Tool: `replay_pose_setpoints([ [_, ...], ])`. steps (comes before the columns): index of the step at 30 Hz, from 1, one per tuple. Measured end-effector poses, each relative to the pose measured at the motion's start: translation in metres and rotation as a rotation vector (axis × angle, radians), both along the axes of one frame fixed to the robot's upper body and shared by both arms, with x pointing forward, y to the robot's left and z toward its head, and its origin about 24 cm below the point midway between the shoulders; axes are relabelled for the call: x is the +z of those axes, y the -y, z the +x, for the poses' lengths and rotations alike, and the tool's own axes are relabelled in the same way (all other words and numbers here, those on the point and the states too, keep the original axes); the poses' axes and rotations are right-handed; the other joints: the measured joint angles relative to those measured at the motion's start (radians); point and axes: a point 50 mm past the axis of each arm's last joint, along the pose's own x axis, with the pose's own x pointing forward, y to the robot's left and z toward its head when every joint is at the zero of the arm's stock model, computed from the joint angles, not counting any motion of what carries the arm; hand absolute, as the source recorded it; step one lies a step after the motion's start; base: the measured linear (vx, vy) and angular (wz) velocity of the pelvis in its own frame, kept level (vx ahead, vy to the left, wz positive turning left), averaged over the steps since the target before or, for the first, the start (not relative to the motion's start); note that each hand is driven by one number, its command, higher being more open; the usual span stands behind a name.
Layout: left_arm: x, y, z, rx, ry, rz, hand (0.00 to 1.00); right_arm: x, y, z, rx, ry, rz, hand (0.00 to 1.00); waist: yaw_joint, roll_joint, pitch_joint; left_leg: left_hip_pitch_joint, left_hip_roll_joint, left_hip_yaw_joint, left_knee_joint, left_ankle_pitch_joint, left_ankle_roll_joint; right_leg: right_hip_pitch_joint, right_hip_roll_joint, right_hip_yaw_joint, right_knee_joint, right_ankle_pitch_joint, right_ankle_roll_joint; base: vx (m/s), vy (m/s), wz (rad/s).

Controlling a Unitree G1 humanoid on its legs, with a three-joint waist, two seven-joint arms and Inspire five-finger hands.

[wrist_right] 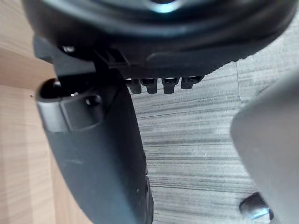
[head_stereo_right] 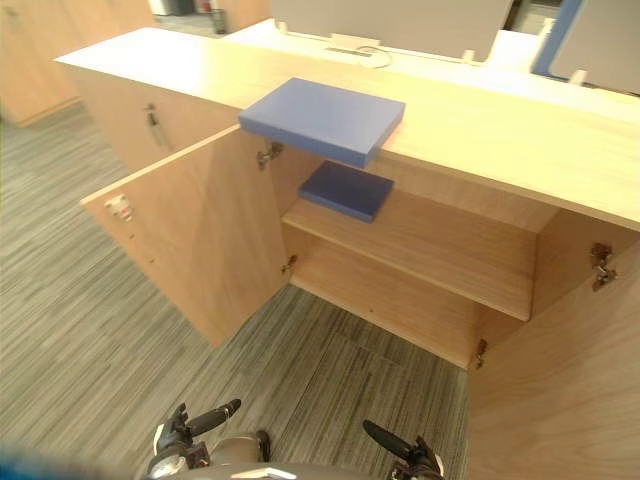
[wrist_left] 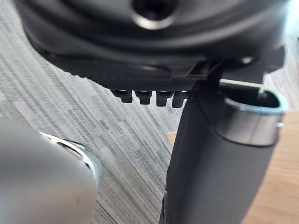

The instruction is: Walk over to the cabinet, pick up the folder, carry it to the office cabinet, place the folder inside the office cabinet, then close the office cabinet door

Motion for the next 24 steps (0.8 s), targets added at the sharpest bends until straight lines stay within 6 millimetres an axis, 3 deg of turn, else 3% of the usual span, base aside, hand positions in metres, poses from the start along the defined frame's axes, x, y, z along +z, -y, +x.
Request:
replay_pose_setpoints([
  [1, -0.002, 0.001, -0.002, -0.02, -0.02, 0.001, 1.0, 0.001, 0.003, 0.003, -0.007, 0.01, -0.007, 1.0, -0.011, 0.003, 0.007, 0.058, -0.013, 0.027, -0.004, -0.017, 0.021, -0.06, -0.068, -0.078, 0.143, -0.012, -0.039, 0.33, 0.224, -0.62],
  [2, -0.003, 0.004, -0.002, -0.061, -0.033, 0.002, 1.0, 0.003, 0.008, 0.008, 0.01, 0.022, -0.023, 1.0, -0.026, 0.019, 0.015, 0.107, -0.008, 0.034, -0.013, -0.021, 0.027, -0.093, -0.116, -0.171, 0.177, -0.037, -0.035, 0.3, 0.186, -0.5],
  [3, -0.003, 0.005, -0.002, -0.079, -0.036, 0.002, 1.0, 0.003, 0.009, 0.009, 0.022, 0.028, -0.031, 1.0, -0.027, 0.029, 0.015, 0.13, -0.002, 0.04, -0.033, -0.021, 0.027, -0.11, -0.125, -0.21, 0.167, -0.046, -0.022, 0.25, 0.123, -0.34],
  [4, -0.003, 0.007, -0.001, -0.111, -0.036, 0.007, 1.0, 0.004, 0.009, 0.013, 0.052, 0.04, -0.042, 1.0, -0.028, 0.041, 0.016, 0.178, 0.012, 0.055, -0.091, -0.022, 0.025, -0.137, -0.118, -0.268, 0.112, -0.057, 0.009, 0.21, 0.056, -0.29],
  [6, -0.004, 0.009, -0.003, -0.133, -0.033, 0.002, 1.0, 0.006, 0.006, 0.017, 0.093, 0.053, -0.053, 1.0, -0.033, 0.034, 0.018, 0.224, 0.025, 0.079, -0.163, -0.034, -0.006, -0.187, -0.085, -0.316, -0.061, -0.056, 0.067, 0.25, -0.041, -0.22],
  [7, -0.003, 0.009, -0.002, -0.134, -0.029, -0.001, 1.0, 0.006, 0.006, 0.018, 0.099, 0.057, -0.052, 1.0, -0.032, 0.026, 0.018, 0.224, 0.025, 0.089, -0.163, -0.038, -0.019, -0.197, -0.067, -0.322, -0.18, -0.026, 0.096, 0.27, -0.166, -0.26],
  [8, -0.003, 0.01, 0.0, -0.14, -0.025, 0.0, 1.0, 0.006, 0.005, 0.02, 0.112, 0.057, -0.049, 1.0, -0.032, 0.015, 0.019, 0.24, 0.02, 0.095, -0.163, -0.049, -0.04, -0.189, -0.051, -0.337, -0.289, 0.011, 0.044, 0.23, -0.153, -0.33],
  [10, -0.006, 0.022, -0.003, -0.14, -0.035, -0.033, 1.0, 0.008, 0.014, 0.021, 0.133, 0.058, -0.079, 1.0, -0.037, 0.063, 0.018, 0.251, 0.048, 0.093, -0.189, -0.04, -0.057, -0.174, -0.003, -0.339, -0.333, 0.02, 0.034, 0.2, -0.122, -0.32],
  [12, -0.007, 0.027, -0.004, -0.149, -0.037, -0.049, 1.0, 0.009, 0.018, 0.023, 0.134, 0.059, -0.091, 1.0, -0.048, 0.082, 0.015, 0.254, 0.069, 0.092, -0.198, -0.037, -0.062, -0.167, 0.025, -0.343, -0.354, 0.014, 0.025, 0.17, -0.142, -0.11],
  [14, -0.006, 0.025, -0.002, -0.151, -0.027, -0.046, 1.0, 0.008, 0.018, 0.022, 0.135, 0.057, -0.089, 1.0, -0.05, 0.082, 0.025, 0.203, 0.117, 0.074, -0.05, -0.041, -0.07, -0.128, 0.051, -0.356, -0.389, 0.004, 0.023, 0.12, -0.18, 0.07],
  [16, -0.001, 0.017, 0.004, -0.108, 0.015, -0.035, 1.0, 0.007, 0.016, 0.02, 0.142, 0.048, -0.089, 1.0, -0.042, 0.079, 0.032, 0.031, 0.208, 0.001, 0.342, -0.034, -0.048, -0.075, 0.091, -0.363, -0.415, -0.008, 0.004, 0.09, -0.157, -0.02],
  [19, 0.002, 0.016, 0.009, -0.111, 0.053, -0.048, 1.0, 0.007, 0.015, 0.02, 0.151, 0.041, -0.092, 1.0, -0.036, 0.074, 0.036, -0.072, 0.246, -0.018, 0.543, -0.052, -0.044, -0.022, 0.111, -0.349, -0.43, -0.029, 0.003, 0.14, -0.009, -0.2],
  [21, 0.003, 0.016, 0.009, -0.094, 0.068, -0.067, 1.0, 0.007, 0.013, 0.02, 0.163, 0.035, -0.088, 1.0, -0.03, 0.067, 0.036, -0.081, 0.246, -0.012, 0.489, -0.068, -0.045, 0.001, 0.111, -0.33, -0.452, -0.024, 0.008, 0.19, 0.081, -0.29],
  [24, 0.004, 0.016, 0.01, -0.039, 0.105, -0.111, 1.0, 0.006, 0.011, 0.019, 0.162, 0.03, -0.081, 1.0, -0.012, 0.06, 0.034, -0.051, 0.178, -0.059, 0.137, -0.066, -0.07, 0.012, 0.086, -0.29, -0.48, -0.01, 0.028, 0.28, 0.239, -0.41],
])
